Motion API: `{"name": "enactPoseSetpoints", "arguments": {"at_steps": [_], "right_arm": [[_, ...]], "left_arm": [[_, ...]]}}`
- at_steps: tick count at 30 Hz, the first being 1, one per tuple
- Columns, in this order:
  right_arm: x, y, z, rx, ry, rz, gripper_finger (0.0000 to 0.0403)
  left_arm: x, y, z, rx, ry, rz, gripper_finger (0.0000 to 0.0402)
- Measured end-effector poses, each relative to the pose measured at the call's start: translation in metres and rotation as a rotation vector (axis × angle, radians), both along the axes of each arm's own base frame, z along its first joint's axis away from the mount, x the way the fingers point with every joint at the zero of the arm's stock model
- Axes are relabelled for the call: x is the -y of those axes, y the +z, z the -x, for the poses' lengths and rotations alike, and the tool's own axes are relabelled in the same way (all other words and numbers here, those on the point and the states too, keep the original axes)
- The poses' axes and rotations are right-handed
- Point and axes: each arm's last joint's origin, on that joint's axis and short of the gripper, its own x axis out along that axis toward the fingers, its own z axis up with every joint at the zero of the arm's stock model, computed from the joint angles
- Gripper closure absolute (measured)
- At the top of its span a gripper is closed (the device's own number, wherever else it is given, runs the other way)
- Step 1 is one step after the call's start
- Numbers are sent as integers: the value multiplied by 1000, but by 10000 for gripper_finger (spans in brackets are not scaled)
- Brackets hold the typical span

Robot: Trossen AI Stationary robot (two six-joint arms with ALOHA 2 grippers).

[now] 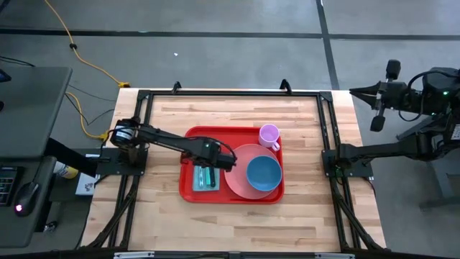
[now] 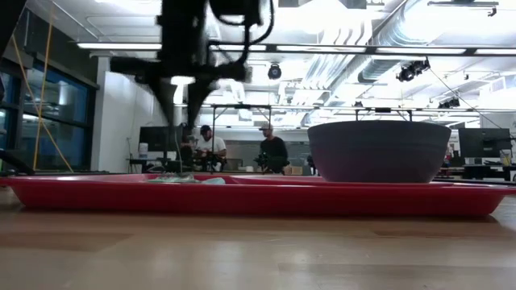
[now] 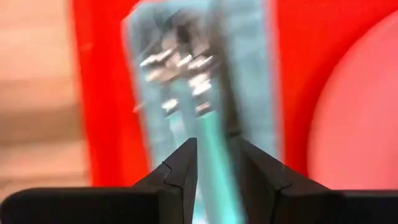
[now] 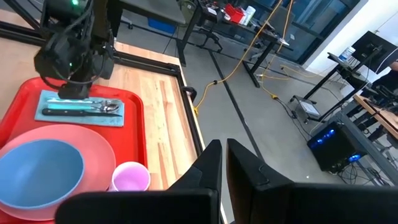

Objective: Set up tray
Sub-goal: Return to Home Position

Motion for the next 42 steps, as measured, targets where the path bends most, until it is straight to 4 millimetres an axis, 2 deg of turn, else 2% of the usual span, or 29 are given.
{"name": "enactPoseSetpoints", "arguments": {"at_steps": [7,10,15,17,21,28,33,37,42], "right_arm": [[0,0,0,-2,-9,6,403],[-1,0,3,5,6,1,403],[-5,0,15,56,37,-27,403],[-7,0,25,94,32,-39,403],[-12,-1,46,170,16,-72,403],[-19,-6,75,299,-9,-185,403],[-21,-8,82,365,-34,-275,403],[-23,-6,90,423,-2,-296,403],[-27,-1,97,505,101,-296,403]], "left_arm": [[-12,36,-4,27,-160,-145,277],[-14,61,-6,91,-218,-283,283],[-15,104,11,106,-307,-472,295],[-13,119,17,141,-334,-535,299],[-6,147,44,158,-402,-636,304],[14,182,107,118,-550,-789,307],[22,202,152,193,-643,-944,307],[16,207,196,256,-688,-1020,307],[-3,191,245,340,-736,-1034,307]]}}
